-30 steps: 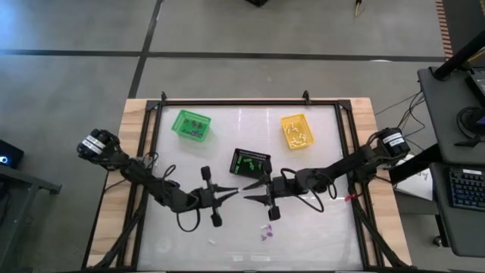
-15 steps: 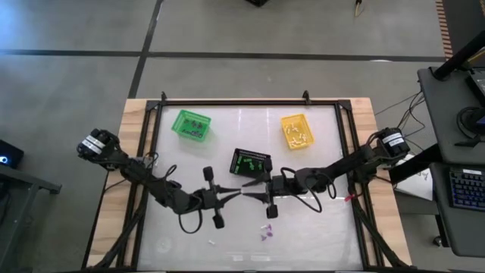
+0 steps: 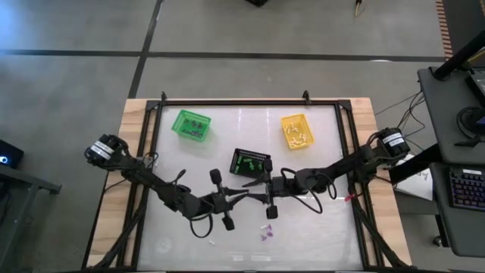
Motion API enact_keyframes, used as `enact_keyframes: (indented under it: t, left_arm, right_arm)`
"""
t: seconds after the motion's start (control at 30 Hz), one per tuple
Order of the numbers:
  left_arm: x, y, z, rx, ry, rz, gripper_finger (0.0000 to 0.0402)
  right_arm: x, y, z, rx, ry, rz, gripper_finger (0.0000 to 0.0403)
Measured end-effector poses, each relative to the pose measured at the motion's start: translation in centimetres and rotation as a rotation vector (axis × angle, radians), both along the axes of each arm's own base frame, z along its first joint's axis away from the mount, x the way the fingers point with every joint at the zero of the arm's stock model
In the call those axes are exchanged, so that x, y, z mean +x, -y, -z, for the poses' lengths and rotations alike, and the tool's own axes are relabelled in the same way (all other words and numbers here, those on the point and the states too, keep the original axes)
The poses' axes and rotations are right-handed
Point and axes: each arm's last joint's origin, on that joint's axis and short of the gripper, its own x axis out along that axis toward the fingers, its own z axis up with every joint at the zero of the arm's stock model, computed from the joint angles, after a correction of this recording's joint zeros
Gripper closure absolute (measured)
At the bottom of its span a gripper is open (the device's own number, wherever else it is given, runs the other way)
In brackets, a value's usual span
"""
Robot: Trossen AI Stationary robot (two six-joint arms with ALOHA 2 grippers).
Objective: Sort Halloween decoration
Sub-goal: Put the white bone toy into the yellow bin
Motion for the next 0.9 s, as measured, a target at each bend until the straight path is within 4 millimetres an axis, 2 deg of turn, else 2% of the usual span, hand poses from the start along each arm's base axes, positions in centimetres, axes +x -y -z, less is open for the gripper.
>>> enact_keyframes:
  t: [0.2, 0.43, 0.53, 0.7, 0.9]
  left_arm:
    - [-0.04, -0.03, -0.02, -0.008, 0.005, 0.0, 0.0401]
    - [-0.07, -0.01, -0.05, -0.011, 0.008, -0.001, 0.0401]
    - [-0.07, 0.0, -0.05, -0.012, 0.008, 0.0, 0.0395]
    - [-0.06, -0.03, -0.14, -0.038, 0.024, 0.002, 0.0365]
    - [-0.07, -0.01, -0.13, -0.057, 0.029, 0.006, 0.0308]
  right_arm:
    - [-0.02, 0.01, -0.1, -0.016, 0.01, 0.003, 0.0305]
    - [-0.07, -0.14, -0.13, -0.051, 0.017, 0.004, 0.0382]
    - [-0.07, -0.14, -0.16, -0.043, 0.02, 0.003, 0.0387]
    - [-0.05, -0.13, -0.25, -0.029, 0.024, 0.003, 0.0389]
    - [-0.01, -0.08, -0.36, 0.003, 0.023, 0.003, 0.039]
